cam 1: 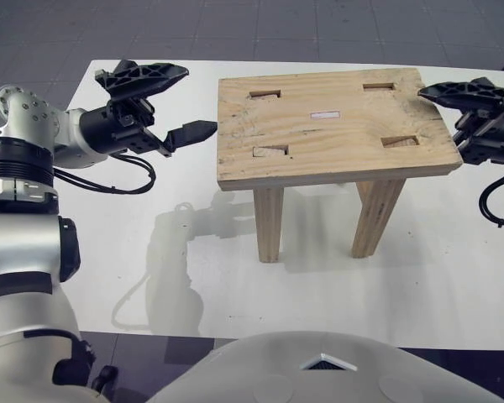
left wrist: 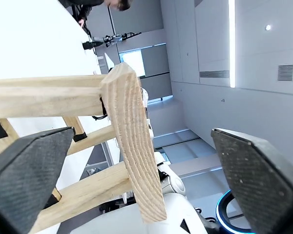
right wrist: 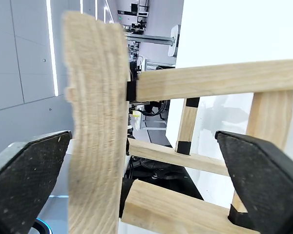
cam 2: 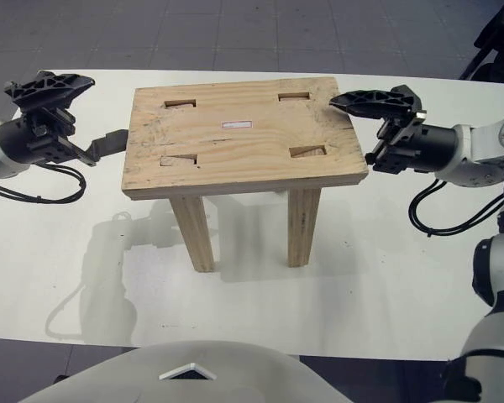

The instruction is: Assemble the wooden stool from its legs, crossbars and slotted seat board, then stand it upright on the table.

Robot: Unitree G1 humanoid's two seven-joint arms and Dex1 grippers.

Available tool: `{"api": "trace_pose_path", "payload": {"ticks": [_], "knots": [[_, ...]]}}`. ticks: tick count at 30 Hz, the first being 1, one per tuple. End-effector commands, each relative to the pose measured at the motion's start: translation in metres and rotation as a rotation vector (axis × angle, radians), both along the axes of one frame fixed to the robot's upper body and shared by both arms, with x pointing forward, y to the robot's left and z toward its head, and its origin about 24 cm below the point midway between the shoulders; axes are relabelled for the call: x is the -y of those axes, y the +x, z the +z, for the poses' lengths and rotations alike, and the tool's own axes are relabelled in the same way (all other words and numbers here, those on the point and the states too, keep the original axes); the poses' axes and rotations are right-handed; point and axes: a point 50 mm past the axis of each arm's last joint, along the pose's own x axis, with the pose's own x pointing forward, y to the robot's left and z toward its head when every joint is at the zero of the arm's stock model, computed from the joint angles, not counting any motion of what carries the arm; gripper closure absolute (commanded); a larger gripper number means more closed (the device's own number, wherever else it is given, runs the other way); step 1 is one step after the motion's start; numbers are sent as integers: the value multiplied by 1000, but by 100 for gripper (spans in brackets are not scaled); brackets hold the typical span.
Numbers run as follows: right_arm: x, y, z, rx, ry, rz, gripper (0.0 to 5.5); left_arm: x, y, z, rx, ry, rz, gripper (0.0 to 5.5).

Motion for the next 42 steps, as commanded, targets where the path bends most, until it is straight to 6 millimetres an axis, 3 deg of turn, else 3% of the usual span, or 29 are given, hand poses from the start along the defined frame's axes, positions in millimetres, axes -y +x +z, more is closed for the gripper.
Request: {"api": "trace_pose_path", "payload": {"ticks": [1,4,6,9,11,13,14,16,19,22,24,26,29,31,35,42], "knots": [[11,2,28,109,12,-47,0,-19,-2,14,100,13,54,34],[22,1,46,192,32,-104,0,-29,-5,12,158,20,86,34],[25,5,60,389,44,-139,0,-40,-6,15,266,26,149,34],[21,6,81,599,17,-192,0,-51,7,12,526,172,417,34],[-1,6,101,873,-83,-259,0,-49,12,7,573,215,603,34],[-36,2,124,1119,-185,-384,0,-41,13,0,611,288,798,34],[-58,-4,130,1231,-321,-412,0,-35,13,-5,628,350,878,34],[-92,-15,139,1352,-401,-452,0,-25,14,-13,630,431,995,34],[-113,-21,148,1405,-406,-543,0,-14,17,-25,589,500,1087,34],[-141,-31,128,1416,-460,-438,0,3,15,-33,587,533,1085,34],[-155,-42,100,1362,-481,-319,0,10,13,-34,585,538,1089,34],[-161,-57,56,1241,-547,-150,0,15,10,-36,575,547,1084,34],[-150,-73,-20,954,-723,20,0,17,4,-37,553,557,1087,34],[-145,-77,-40,872,-769,51,0,19,1,-34,550,549,1090,34],[-155,-75,-33,914,-718,23,0,26,2,-40,537,562,1066,34],[-164,-46,55,1194,-492,-321,0,37,1,-52,549,596,1095,34]]}}
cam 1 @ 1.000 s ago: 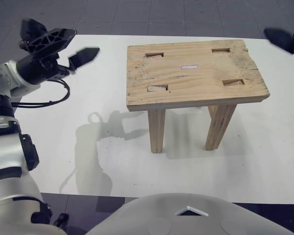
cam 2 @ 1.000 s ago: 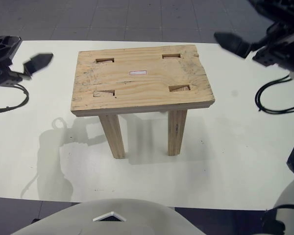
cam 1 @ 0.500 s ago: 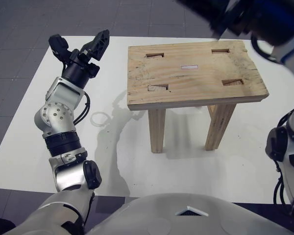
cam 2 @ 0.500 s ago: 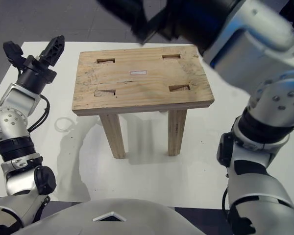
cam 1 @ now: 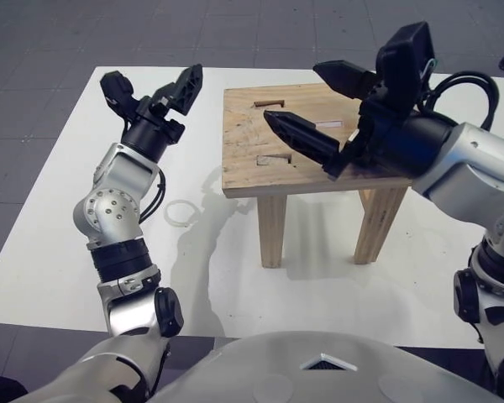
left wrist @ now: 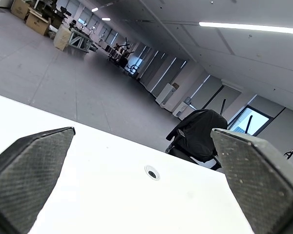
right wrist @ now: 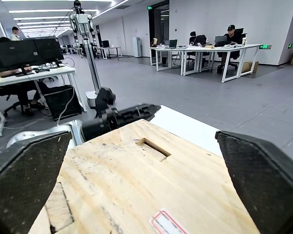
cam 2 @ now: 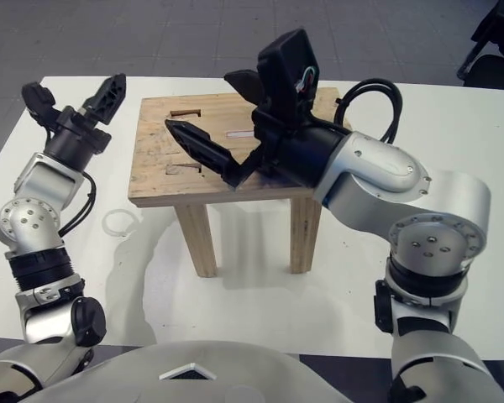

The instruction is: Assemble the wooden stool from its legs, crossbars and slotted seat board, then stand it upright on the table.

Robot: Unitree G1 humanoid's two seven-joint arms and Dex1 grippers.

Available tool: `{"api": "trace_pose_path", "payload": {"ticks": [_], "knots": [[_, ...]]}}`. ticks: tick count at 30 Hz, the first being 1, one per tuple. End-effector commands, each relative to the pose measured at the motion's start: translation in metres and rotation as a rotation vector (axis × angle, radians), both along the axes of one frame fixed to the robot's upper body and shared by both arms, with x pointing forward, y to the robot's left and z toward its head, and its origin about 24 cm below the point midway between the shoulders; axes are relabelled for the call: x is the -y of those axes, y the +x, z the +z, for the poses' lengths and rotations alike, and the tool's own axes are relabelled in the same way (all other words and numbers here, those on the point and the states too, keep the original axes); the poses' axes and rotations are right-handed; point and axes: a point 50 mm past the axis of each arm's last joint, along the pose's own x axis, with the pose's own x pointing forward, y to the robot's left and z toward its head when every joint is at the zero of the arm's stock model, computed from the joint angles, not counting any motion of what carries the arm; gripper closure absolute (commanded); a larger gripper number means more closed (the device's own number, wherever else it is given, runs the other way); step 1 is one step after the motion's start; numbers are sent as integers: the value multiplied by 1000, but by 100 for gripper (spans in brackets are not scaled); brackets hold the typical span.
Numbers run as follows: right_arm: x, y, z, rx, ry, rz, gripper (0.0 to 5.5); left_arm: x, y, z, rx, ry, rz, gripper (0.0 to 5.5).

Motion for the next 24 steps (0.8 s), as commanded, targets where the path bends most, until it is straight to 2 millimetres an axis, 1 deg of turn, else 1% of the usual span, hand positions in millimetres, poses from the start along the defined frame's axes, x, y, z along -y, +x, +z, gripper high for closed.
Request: {"api": "trace_pose_path", "payload": {"ticks": [1,2,4,6,9,11,12,14,17,20,22,24], "knots": [[1,13,14,27,55,-72,0,8,0,-6,5,86,54,34],[5,16,22,60,69,-97,0,9,1,-8,2,135,79,34],[19,21,43,134,115,-171,0,11,3,-9,-1,206,132,34],[33,21,57,191,157,-230,0,12,3,-11,-14,209,151,34],[54,19,65,248,180,-340,0,10,4,-14,-32,211,169,34],[73,18,60,309,119,-480,0,10,7,-15,-37,230,173,34],[83,18,53,334,74,-558,0,11,9,-16,-36,241,171,34],[102,20,28,288,49,-644,0,11,11,-18,-36,246,162,34],[118,23,-5,221,53,-725,0,11,11,-22,-39,248,138,34],[132,35,-49,155,4,-848,0,6,13,-30,-76,212,147,34],[139,47,-85,92,-24,-915,0,3,14,-37,-78,242,152,34],[147,54,-117,72,-87,-989,0,-1,14,-42,-71,279,165,34]]}}
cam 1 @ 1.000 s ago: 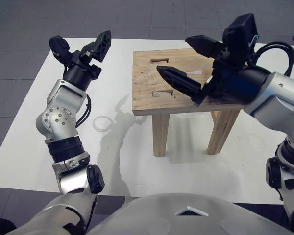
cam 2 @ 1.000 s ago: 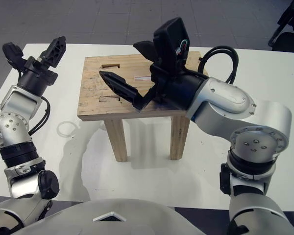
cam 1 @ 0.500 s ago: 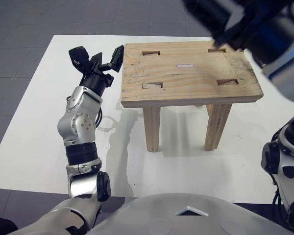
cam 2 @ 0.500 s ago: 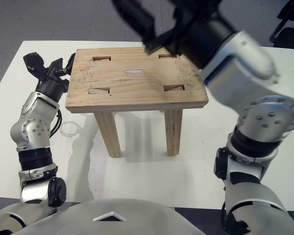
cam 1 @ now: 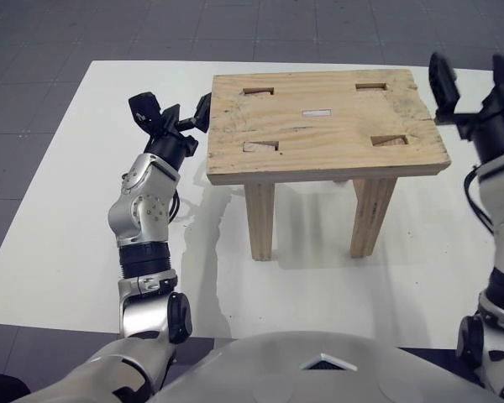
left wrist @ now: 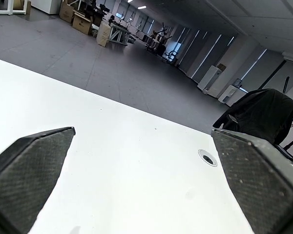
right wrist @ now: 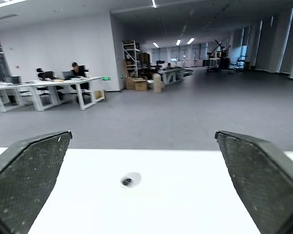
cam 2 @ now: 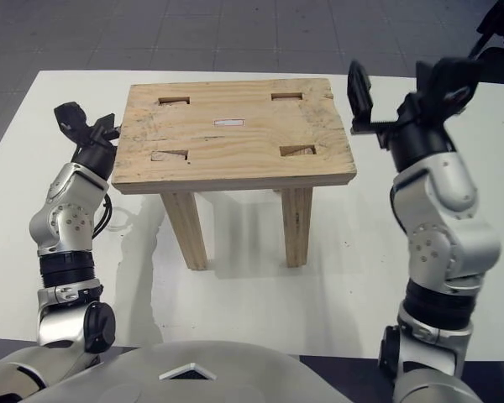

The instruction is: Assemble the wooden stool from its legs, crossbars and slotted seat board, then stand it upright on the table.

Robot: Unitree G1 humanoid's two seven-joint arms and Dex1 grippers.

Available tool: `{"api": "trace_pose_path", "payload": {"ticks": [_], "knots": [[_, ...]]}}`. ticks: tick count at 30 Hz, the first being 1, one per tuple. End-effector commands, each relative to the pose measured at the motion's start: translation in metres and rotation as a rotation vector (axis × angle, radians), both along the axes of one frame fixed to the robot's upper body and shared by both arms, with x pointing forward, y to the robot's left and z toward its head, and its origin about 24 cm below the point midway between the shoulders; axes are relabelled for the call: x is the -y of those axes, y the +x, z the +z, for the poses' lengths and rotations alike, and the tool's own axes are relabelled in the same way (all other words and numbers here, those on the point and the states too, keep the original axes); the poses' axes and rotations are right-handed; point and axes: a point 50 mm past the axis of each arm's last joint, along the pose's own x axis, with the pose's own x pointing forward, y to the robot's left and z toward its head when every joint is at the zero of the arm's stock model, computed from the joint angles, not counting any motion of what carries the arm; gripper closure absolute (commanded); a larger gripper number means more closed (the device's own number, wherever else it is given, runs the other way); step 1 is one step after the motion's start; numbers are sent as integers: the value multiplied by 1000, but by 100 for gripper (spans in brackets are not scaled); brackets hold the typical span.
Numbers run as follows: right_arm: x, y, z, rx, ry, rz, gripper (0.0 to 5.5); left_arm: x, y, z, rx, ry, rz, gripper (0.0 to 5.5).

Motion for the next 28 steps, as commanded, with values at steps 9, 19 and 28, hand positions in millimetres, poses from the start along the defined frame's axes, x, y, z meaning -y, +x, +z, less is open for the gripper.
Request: {"api": "trace_pose_path", "payload": {"ticks": [9,19,28], "knots": [[19,11,-100,-118,-146,-182,0,-14,1,-18,68,142,11,34],[27,3,-110,-95,-222,-234,0,-17,-4,-27,69,185,16,34],[30,0,-112,-77,-228,-266,0,-10,-9,-32,63,163,-12,34]]}}
